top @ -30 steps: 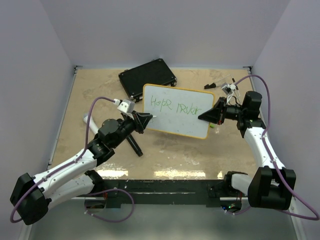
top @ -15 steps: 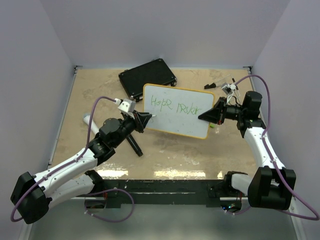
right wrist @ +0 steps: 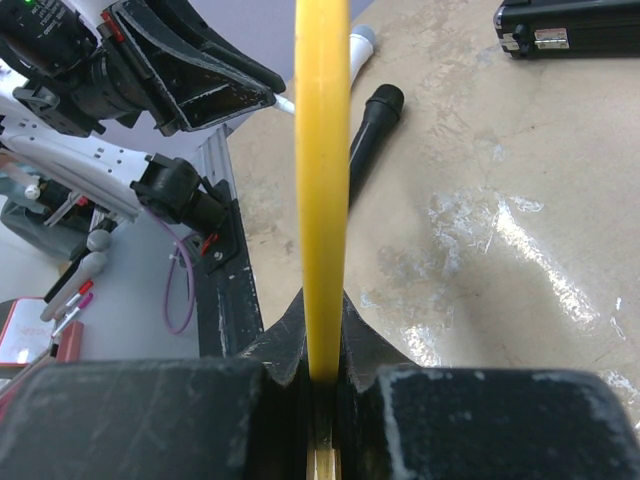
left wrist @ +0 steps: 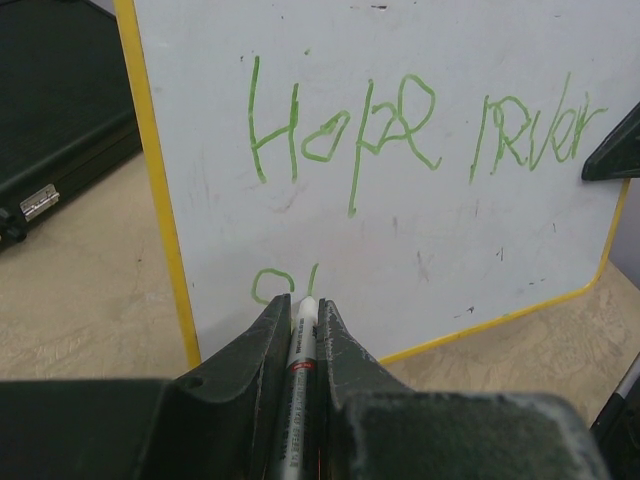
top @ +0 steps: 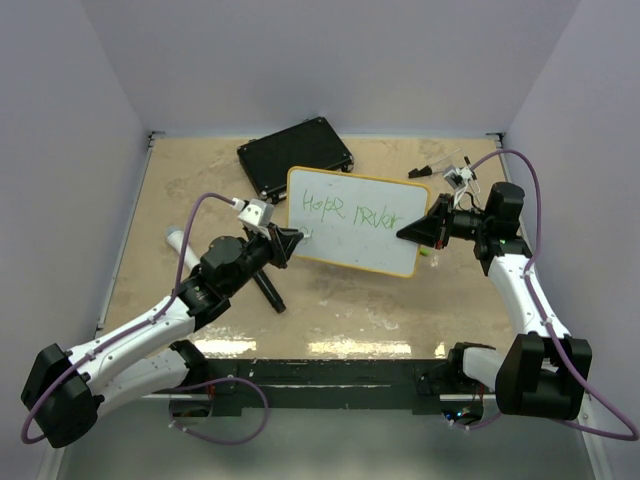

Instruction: Write a sentence on the whiteboard

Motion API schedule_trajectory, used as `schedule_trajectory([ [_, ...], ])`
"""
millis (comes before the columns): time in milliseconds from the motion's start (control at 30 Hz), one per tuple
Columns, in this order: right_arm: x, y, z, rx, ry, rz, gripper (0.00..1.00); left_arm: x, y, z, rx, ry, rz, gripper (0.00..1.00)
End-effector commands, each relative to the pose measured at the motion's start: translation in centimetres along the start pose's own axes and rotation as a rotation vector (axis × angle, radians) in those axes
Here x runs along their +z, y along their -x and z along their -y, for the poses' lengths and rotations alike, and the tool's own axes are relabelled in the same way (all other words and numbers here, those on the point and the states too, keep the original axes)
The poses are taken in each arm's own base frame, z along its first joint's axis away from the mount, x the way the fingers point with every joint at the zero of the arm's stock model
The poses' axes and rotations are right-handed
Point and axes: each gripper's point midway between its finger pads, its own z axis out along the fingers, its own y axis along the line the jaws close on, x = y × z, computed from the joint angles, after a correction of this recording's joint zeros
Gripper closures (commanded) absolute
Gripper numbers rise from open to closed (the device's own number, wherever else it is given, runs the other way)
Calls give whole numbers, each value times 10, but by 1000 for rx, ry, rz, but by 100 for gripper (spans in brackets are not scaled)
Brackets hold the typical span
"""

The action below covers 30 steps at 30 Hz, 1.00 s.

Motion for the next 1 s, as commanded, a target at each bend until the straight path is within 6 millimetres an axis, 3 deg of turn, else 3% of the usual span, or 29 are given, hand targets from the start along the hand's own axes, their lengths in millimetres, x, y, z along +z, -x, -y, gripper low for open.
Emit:
schedule_trajectory([
  [0,-2,12,-20,-94,64,1,100,0,7,7,16,-26,4,100],
  [400,-2,13,-20,-97,65,1,100,0,1,13,7,-56,-30,100],
  [967,-3,13,-21,-97,66,1,100,15,32,23,9,-76,41,100],
])
